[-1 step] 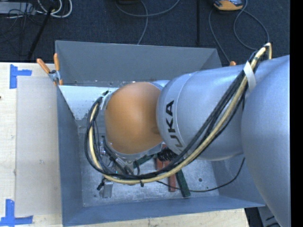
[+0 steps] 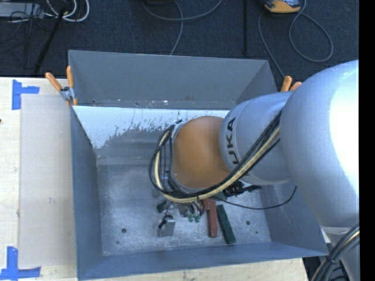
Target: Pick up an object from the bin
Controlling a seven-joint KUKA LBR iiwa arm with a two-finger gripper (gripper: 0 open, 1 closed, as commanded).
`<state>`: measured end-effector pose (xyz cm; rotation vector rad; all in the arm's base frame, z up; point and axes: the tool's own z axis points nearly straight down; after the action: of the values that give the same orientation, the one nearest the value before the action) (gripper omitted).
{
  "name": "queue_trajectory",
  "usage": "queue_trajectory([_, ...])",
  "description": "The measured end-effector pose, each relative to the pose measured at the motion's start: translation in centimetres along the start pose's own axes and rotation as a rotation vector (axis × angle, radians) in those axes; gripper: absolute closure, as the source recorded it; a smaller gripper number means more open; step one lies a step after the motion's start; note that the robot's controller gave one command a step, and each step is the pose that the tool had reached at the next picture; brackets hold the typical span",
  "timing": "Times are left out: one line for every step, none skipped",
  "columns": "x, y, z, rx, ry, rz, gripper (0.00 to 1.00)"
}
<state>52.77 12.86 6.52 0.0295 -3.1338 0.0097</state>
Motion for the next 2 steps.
queue_trajectory([-3.4, -6.4, -3.6, -0.003, -0.013, -0.106, 0.0])
queue_trajectory([-5.6, -4.0, -5.3, -0.006, -0.012, -0.168, 0.0])
